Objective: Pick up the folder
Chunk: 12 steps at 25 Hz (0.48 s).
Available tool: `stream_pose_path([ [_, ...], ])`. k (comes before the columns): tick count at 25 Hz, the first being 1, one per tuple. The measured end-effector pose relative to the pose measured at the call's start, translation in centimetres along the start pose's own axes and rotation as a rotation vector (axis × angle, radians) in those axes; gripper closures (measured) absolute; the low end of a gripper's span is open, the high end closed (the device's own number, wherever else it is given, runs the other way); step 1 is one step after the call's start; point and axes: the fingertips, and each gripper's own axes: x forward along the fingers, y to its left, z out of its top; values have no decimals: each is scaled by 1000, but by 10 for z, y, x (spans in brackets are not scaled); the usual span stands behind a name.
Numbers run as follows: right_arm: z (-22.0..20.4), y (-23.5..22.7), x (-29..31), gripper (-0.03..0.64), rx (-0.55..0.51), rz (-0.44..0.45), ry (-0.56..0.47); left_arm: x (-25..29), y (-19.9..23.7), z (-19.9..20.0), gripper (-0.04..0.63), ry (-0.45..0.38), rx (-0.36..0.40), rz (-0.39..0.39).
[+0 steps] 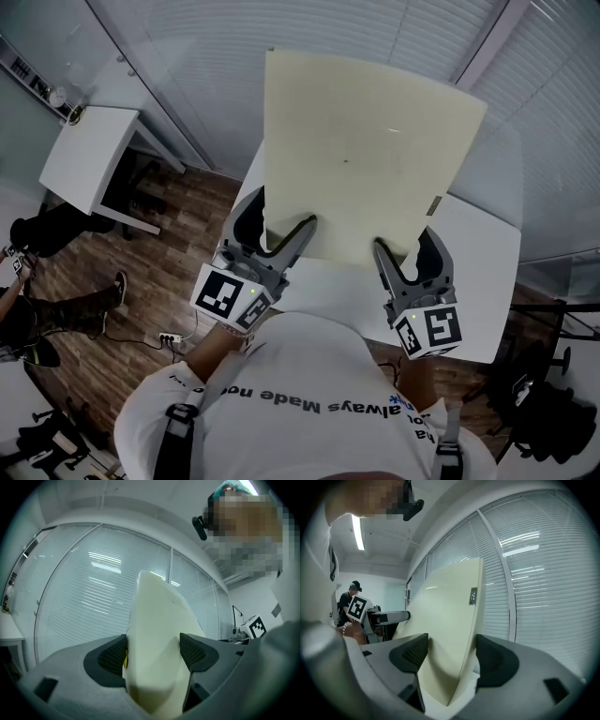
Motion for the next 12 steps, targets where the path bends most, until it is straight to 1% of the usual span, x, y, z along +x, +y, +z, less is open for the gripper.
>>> stream_pose_path([
  [7, 3, 0, -4, 293, -9, 5, -3, -1, -4, 3, 261, -12, 1, 0],
  [12, 1, 5, 1, 293, -10, 5, -4, -4, 3, 1, 261, -12, -4, 3],
])
